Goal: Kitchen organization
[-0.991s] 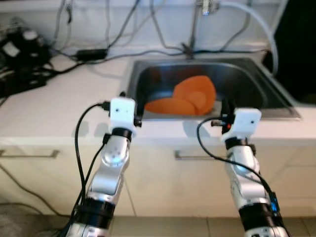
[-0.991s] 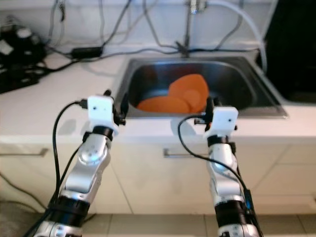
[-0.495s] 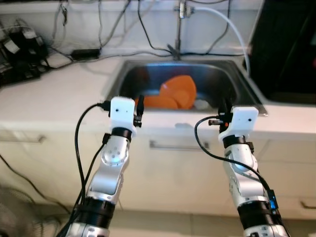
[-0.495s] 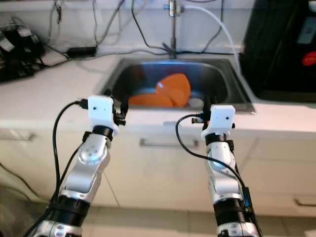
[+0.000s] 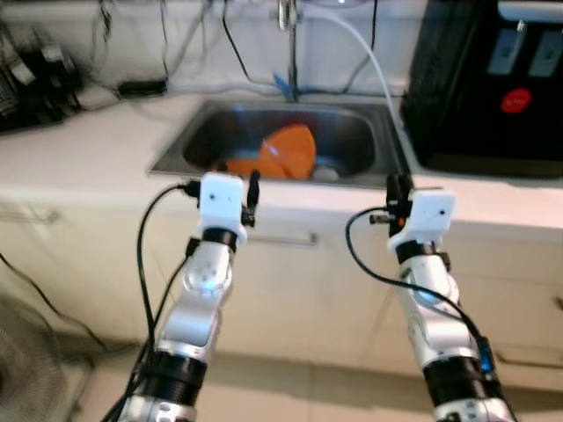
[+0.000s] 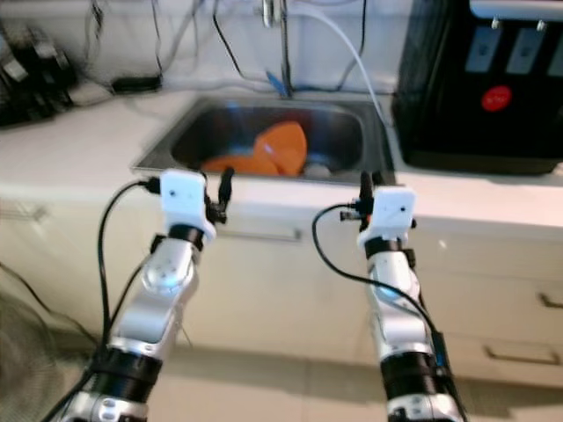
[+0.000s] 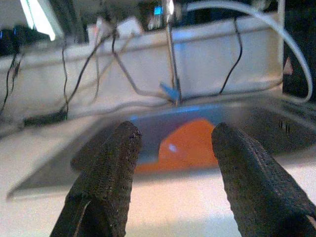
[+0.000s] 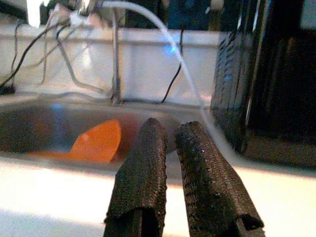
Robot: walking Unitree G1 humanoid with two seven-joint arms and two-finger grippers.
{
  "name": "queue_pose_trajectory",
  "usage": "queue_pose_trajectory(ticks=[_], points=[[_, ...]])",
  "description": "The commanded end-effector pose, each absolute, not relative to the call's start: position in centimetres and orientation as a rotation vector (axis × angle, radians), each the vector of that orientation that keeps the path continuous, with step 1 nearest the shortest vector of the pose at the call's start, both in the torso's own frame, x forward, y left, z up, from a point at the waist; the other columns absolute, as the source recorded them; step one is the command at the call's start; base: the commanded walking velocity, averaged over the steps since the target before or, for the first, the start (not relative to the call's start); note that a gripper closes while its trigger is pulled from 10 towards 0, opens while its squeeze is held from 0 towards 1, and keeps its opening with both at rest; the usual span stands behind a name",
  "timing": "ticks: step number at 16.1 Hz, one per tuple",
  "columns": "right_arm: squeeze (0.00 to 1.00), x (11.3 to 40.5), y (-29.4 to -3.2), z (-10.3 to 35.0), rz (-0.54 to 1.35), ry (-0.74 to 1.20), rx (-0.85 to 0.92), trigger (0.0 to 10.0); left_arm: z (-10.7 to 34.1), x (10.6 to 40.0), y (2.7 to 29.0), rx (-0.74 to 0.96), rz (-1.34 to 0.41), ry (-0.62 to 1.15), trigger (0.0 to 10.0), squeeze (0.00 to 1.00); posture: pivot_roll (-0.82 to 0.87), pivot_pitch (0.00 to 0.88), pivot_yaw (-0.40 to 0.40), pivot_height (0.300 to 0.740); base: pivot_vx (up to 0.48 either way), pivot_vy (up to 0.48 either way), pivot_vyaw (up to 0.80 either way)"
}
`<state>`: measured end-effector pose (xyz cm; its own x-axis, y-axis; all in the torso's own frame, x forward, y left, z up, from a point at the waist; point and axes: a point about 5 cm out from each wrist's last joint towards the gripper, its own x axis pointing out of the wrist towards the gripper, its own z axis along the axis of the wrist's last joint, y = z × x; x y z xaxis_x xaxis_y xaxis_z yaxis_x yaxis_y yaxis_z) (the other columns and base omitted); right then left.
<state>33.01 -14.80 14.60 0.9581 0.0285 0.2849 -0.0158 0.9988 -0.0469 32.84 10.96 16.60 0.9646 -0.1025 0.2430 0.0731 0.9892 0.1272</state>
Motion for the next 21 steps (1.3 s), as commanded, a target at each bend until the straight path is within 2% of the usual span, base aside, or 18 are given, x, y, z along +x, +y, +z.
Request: queue_pose_trajectory(ticks=[1, 21], points=[[0.00, 33.0, -14.4, 14.8, 0.039, -0.293, -0.043, 10.0, 16.7, 33.0, 11.5, 0.120, -0.069, -0.248, 10.0, 0.00, 0.05, 0.024, 0.055, 0.740, 0.000, -0.390, 0.00], [0.00, 33.6, -15.8, 14.5, -0.022, -0.270, -0.039, 10.0, 16.3, 33.3, 11.7, 0.121, -0.058, -0.228, 10.0, 0.00, 0.04, 0.038, 0.052, 0.740, 0.000, -0.392, -0.04]])
